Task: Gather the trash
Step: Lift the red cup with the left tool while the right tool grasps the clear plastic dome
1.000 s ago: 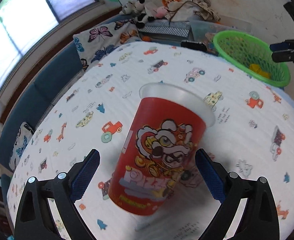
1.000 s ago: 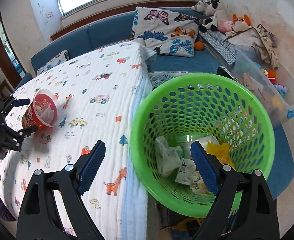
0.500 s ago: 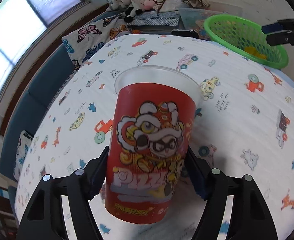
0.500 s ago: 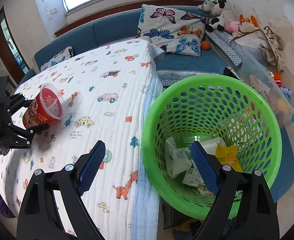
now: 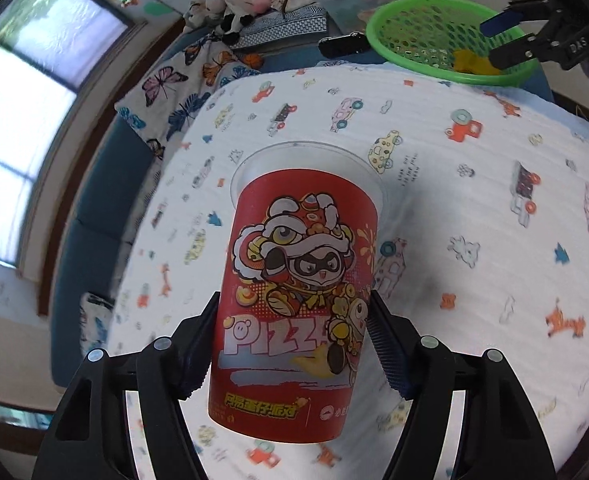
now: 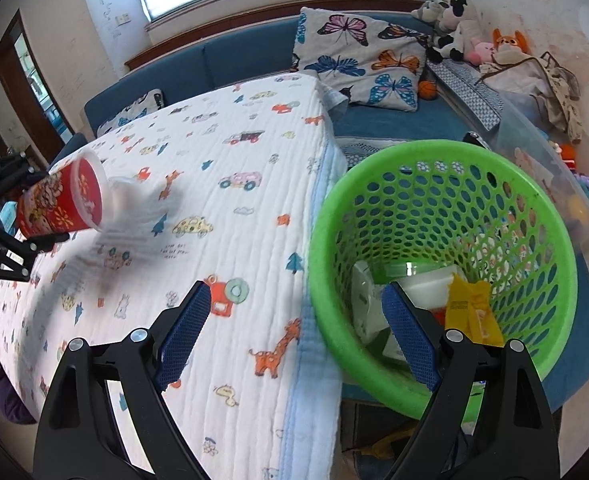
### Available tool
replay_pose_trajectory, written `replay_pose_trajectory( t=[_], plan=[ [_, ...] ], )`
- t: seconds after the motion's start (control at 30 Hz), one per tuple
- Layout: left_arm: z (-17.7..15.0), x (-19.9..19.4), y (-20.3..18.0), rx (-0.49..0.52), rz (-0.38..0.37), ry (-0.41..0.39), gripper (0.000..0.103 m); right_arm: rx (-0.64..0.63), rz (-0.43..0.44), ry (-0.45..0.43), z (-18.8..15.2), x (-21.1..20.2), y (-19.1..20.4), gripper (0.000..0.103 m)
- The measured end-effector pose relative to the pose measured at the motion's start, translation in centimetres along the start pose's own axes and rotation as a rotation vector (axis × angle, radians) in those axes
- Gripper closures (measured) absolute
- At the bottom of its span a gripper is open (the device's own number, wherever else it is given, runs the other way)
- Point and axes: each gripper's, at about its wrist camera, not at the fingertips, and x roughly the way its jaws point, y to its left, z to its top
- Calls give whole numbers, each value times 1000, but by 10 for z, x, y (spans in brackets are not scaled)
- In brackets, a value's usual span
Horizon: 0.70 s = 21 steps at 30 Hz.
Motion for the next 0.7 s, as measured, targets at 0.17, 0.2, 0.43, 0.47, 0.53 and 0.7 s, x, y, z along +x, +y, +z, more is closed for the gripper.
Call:
replay_pose_trajectory(
  t=[0.17,0.2,0.43,0.47,0.53,0.7],
  plan=[
    [-7,-24,1,-36,13,-31,36,-36,34,2,0,0,17,16],
    [-9,-29,1,-58,12,-46,36,-42,41,1,1,0,20,16],
    [-42,-56,0,-244,23,-146,36,-119,95,2,8,11,63,16],
    [-48,-59,0,-273,24,-157,36,-137,104,2,11,15,73,16],
    [-60,-64,1,-328,40,-179,36,-155,116,0,16,21,86,16],
    [-82,-70,-1,-422,58,-216,36,-203,147,-3,31,42,120,17]
  ],
)
